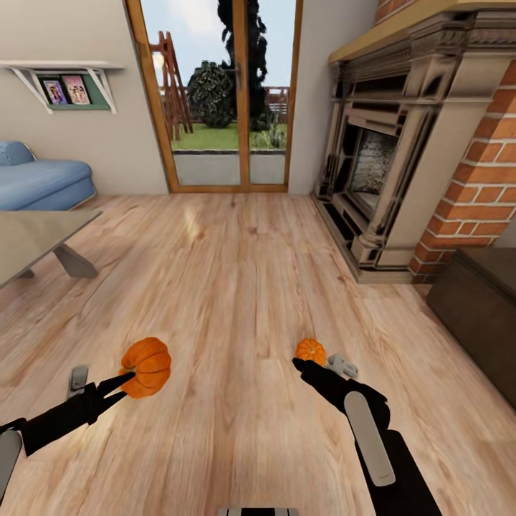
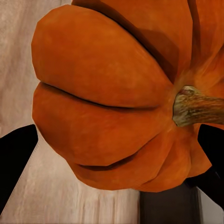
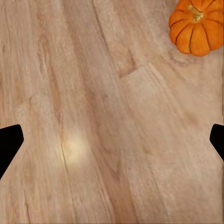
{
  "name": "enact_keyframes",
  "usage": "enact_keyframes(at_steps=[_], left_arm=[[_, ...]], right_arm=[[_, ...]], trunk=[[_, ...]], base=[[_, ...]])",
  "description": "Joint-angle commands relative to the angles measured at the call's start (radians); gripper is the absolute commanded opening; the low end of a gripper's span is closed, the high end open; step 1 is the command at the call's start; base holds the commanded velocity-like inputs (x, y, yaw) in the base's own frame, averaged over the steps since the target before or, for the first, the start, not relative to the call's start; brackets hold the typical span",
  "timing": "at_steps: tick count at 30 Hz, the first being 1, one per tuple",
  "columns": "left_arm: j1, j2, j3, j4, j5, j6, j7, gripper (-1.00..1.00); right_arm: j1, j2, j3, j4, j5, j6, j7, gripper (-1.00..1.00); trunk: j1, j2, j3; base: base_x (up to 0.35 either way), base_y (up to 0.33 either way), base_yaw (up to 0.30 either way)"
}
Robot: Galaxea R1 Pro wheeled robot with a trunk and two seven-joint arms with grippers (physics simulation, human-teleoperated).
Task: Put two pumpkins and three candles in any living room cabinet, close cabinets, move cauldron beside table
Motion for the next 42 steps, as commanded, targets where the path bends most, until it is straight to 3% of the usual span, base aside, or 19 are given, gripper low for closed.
enact_keyframes(at_steps=[1, 8, 9, 10, 17, 19, 22, 25, 30, 42], left_arm=[[0.000, 0.000, 0.000, 0.000, 0.005, 0.005, 0.000, -1.00], [0.000, 0.000, 0.000, 0.000, -0.052, 0.003, 0.000, -1.00], [0.000, 0.000, 0.000, 0.000, 0.040, 0.005, 0.000, -1.00], [0.000, 0.000, 0.000, 0.000, 0.040, 0.005, 0.000, -1.00], [0.000, 0.000, 0.000, 0.000, 0.040, 0.005, 0.000, -1.00], [0.000, 0.000, 0.000, 0.000, 0.040, 0.005, 0.000, -1.00], [0.000, -0.002, 0.000, 0.000, 0.040, 0.005, 0.001, -1.00], [0.000, -0.006, 0.000, 0.000, 0.040, 0.005, 0.002, -1.00], [0.000, -0.008, 0.000, 0.000, 0.040, 0.005, 0.002, -1.00], [0.000, -0.008, 0.000, 0.000, 0.040, 0.005, 0.002, -1.00]], right_arm=[[0.000, 0.000, -0.006, 0.006, -0.002, 0.001, 0.000, 1.00], [0.001, -0.013, -0.045, 0.045, -0.038, 0.006, 0.001, 1.00], [0.000, -0.028, -0.315, 0.139, -0.082, 0.006, 0.001, 1.00], [0.000, -0.035, -0.325, 0.148, -0.086, 0.006, 0.002, 1.00], [-0.007, -0.076, -0.346, 0.219, -0.142, 0.008, 0.004, 1.00], [-0.007, -0.093, -0.347, 0.236, -0.177, 0.008, 0.006, 1.00], [-0.006, -0.137, -0.347, 0.286, -0.267, 0.007, 0.007, 1.00], [-0.006, -0.162, -0.346, 0.330, -0.312, 0.003, 0.017, 1.00], [-0.007, -0.173, -0.346, 0.351, -0.325, -0.002, 0.070, 1.00], [-0.006, -0.172, -0.346, 0.352, -0.324, -0.006, 0.077, 1.00]], trunk=[[0.000, 0.000, 0.000], [0.000, 0.000, 0.000], [0.000, 0.000, 0.000], [0.000, 0.000, 0.000], [0.000, 0.000, 0.000], [0.000, 0.000, 0.000], [0.000, 0.000, 0.000], [0.000, 0.000, 0.000], [0.000, 0.000, 0.000], [0.000, 0.000, 0.000]], base=[[0.258, -0.091, 0.000], [0.237, -0.026, 0.000], [0.231, -0.002, 0.000], [0.231, -0.001, 0.000], [0.144, 0.000, 0.000], [0.033, 0.000, 0.000], [0.205, 0.038, 0.000], [0.289, 0.018, 0.000], [0.315, 0.003, 0.000], [0.280, 0.000, 0.000]])
